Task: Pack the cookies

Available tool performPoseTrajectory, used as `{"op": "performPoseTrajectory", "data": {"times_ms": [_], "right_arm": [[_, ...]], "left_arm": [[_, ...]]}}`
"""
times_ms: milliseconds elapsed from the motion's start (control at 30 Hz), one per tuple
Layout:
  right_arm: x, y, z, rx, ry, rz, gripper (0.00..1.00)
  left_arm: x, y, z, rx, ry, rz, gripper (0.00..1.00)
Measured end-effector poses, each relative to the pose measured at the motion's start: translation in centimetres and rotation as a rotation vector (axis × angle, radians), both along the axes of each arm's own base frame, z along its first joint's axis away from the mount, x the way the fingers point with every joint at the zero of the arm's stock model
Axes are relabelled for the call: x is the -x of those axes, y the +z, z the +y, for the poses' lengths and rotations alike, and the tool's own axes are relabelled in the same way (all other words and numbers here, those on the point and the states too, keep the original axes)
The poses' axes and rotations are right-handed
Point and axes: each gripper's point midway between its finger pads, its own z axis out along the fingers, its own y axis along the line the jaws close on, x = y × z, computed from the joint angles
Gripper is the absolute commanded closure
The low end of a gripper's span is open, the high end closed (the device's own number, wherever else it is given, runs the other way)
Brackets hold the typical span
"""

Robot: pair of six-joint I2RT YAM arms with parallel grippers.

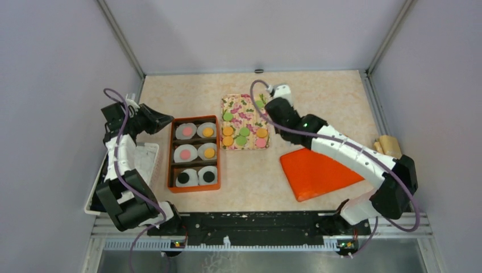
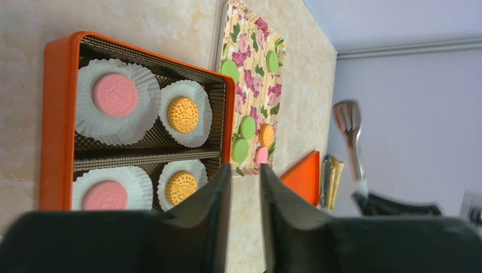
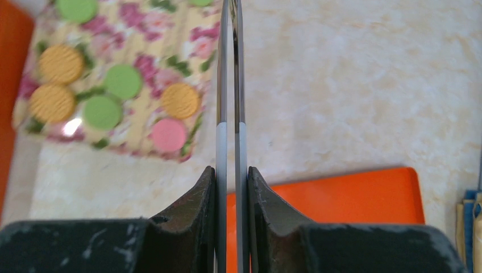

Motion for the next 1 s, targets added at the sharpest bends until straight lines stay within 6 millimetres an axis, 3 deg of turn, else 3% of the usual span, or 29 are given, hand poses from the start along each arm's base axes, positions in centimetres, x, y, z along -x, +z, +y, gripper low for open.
{"op": "performPoseTrajectory", "data": {"times_ms": [100, 167, 333, 433, 500, 700, 800, 900, 1000], "right_arm": [[-4.4, -0.3, -4.8, -0.019, -0.165, 0.001, 1.00], [-6.7, -1.2, -6.9, -0.014, -0.233, 0.023, 1.00], [-12.6, -7.3, -9.4, 0.012, -0.309, 0.147, 1.00], [-14.4, -12.1, -11.2, 0.031, -0.333, 0.245, 1.00], [-15.5, -14.2, -12.3, 0.024, -0.353, 0.286, 1.00], [-17.9, -17.0, -15.5, -0.038, -0.407, 0.335, 0.98], [-17.9, -17.6, -16.9, -0.049, -0.431, 0.354, 0.91], [-18.4, -17.7, -17.5, -0.042, -0.442, 0.367, 0.64], [-18.8, -18.0, -17.4, -0.035, -0.434, 0.375, 0.50]], "left_arm": [[0.0, 0.2, -0.2, 0.000, -0.003, -0.004, 1.00], [0.0, 0.2, -0.3, -0.002, -0.006, -0.006, 1.00], [0.0, 0.2, -0.4, -0.005, -0.010, -0.008, 1.00], [-0.1, 0.1, -0.5, -0.014, -0.012, -0.008, 1.00], [-0.1, 0.0, -0.7, -0.026, -0.015, -0.007, 1.00], [-0.1, -0.2, -1.5, -0.047, -0.033, -0.003, 1.00], [-0.2, -0.4, -1.9, -0.052, -0.039, 0.002, 1.00], [-0.2, -0.5, -2.4, -0.057, -0.049, 0.004, 1.00], [-0.3, -0.5, -2.9, -0.062, -0.060, 0.006, 1.00]]}}
